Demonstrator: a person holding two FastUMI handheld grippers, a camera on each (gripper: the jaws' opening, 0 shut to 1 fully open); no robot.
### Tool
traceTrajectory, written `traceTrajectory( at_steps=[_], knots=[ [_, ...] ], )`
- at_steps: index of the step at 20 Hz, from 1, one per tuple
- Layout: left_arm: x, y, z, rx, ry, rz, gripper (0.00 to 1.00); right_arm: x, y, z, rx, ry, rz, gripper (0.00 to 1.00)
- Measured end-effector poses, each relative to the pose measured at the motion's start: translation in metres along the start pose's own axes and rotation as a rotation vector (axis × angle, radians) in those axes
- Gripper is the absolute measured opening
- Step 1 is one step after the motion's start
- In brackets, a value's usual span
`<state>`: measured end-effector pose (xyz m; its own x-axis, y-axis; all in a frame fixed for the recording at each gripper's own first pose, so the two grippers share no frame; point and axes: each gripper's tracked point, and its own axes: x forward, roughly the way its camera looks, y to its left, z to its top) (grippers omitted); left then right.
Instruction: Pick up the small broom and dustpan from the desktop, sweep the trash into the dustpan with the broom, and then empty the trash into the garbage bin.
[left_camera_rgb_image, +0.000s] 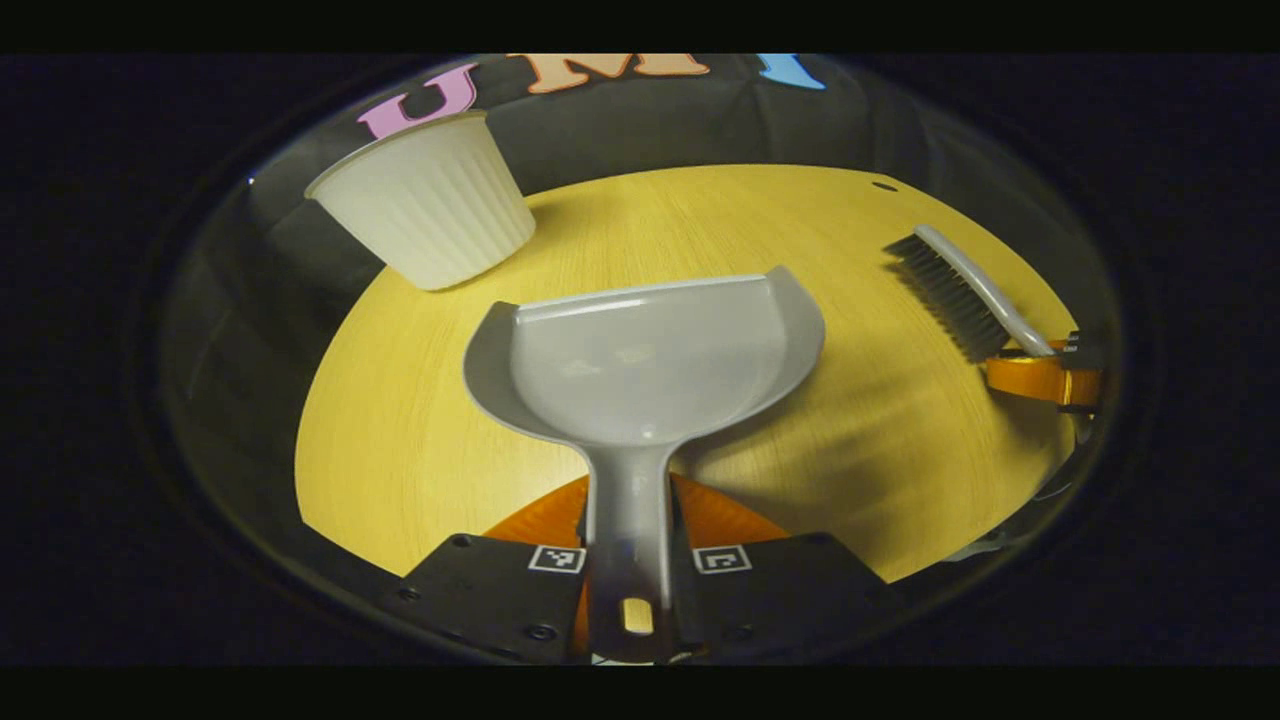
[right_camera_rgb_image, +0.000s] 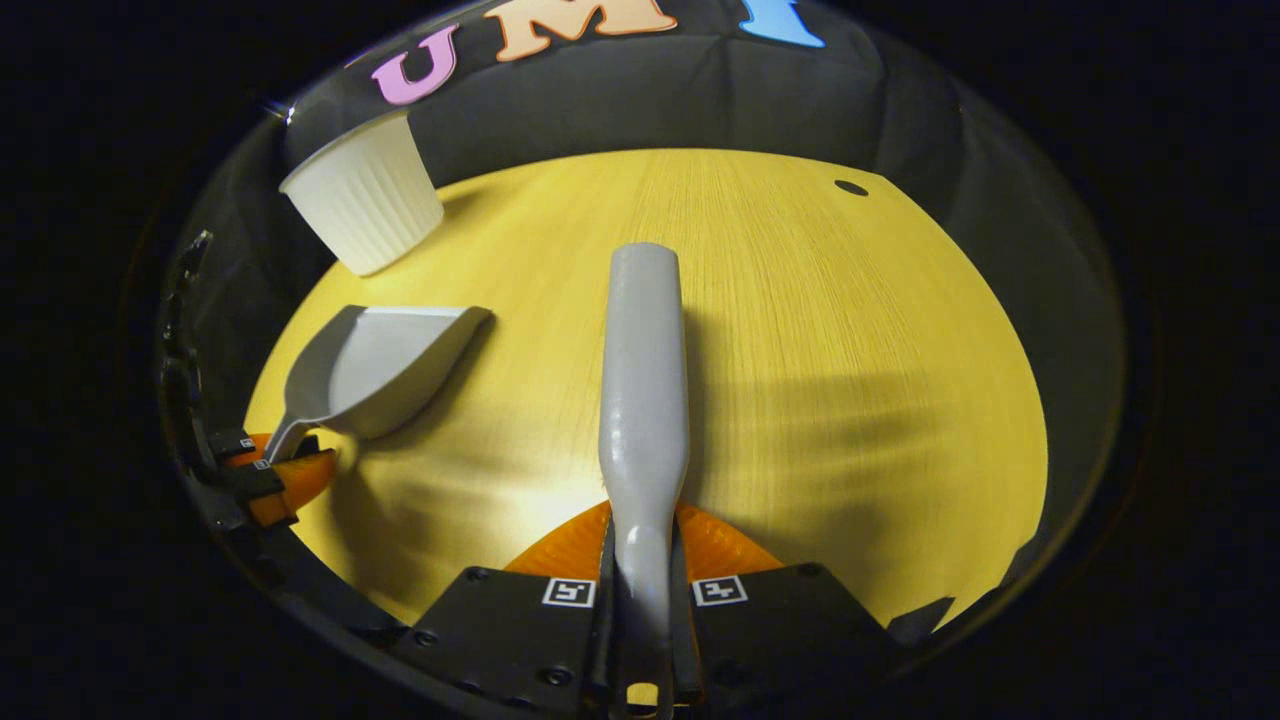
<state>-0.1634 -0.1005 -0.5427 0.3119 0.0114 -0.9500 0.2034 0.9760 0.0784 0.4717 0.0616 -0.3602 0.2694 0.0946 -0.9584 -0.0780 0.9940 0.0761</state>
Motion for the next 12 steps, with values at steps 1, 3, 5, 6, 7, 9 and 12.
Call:
traceTrajectory(
  at_steps=[1,3,5,6,7,9,12],
  knots=[
    [0.001,0.002,0.002,0.007,0.003,0.004,0.25,0.001,0.001,0.002,-0.002,0.013,-0.012,0.2],
    [-0.001,0.002,0.001,0.005,-0.004,0.018,0.26,-0.005,0.005,0.003,0.0,0.042,-0.021,0.21],
    [-0.001,0.005,0.001,0.0,-0.012,0.029,0.3,-0.013,0.009,0.01,0.004,0.022,-0.018,0.24],
    [-0.003,0.009,0.003,0.001,-0.026,0.038,0.31,-0.018,0.009,0.014,-0.002,0.014,-0.013,0.25],
    [-0.008,0.009,0.008,0.0,-0.045,0.039,0.41,-0.023,0.008,0.018,-0.011,0.001,-0.007,0.29],
    [-0.024,0.012,0.02,0.009,-0.113,0.064,0.56,-0.043,0.01,0.025,-0.028,-0.042,0.013,0.54],
    [-0.07,0.023,0.065,0.004,-0.335,0.141,0.97,-0.086,0.017,0.054,-0.047,-0.203,0.045,0.94]
  ],
)
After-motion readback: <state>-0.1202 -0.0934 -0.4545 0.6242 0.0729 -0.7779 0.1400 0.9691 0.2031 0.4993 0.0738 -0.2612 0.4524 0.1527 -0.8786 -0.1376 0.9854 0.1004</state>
